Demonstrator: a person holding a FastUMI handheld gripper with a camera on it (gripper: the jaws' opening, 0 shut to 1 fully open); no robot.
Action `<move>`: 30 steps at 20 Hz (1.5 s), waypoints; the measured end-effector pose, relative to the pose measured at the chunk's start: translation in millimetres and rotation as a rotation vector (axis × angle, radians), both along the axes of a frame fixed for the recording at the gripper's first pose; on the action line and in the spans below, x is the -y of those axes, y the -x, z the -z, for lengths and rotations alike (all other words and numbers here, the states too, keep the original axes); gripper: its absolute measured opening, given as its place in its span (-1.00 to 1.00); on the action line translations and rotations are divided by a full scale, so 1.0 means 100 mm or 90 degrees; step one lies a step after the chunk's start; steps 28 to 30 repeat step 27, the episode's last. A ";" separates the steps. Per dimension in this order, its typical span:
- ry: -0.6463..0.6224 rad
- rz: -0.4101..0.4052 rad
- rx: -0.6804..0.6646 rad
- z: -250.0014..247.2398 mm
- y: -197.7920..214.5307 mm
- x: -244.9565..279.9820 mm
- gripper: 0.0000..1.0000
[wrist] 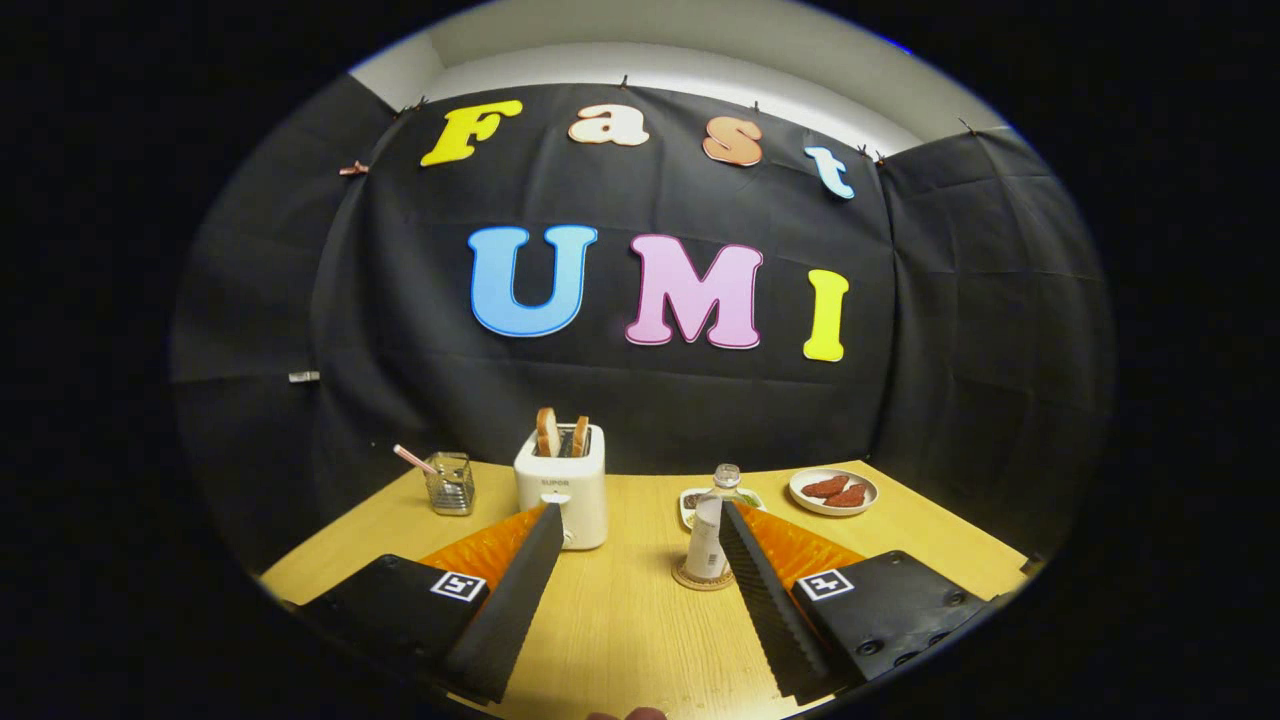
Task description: Take the bottle from table, then pour the juice into the cup, finally place the bottle on the coaster
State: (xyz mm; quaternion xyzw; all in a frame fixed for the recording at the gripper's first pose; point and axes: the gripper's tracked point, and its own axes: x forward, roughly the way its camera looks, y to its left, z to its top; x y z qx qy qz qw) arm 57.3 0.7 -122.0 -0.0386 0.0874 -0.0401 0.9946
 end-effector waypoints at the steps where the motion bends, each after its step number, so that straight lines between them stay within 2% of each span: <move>1: -0.002 -0.011 0.005 -0.12 0.03 -0.03 0.93; 8: 0.041 -0.044 0.024 -0.60 0.25 -0.09 0.93; 17: 0.009 -0.065 0.020 -0.58 0.33 -0.27 0.93; 30: -0.011 -0.057 0.016 -0.55 0.37 -0.16 0.93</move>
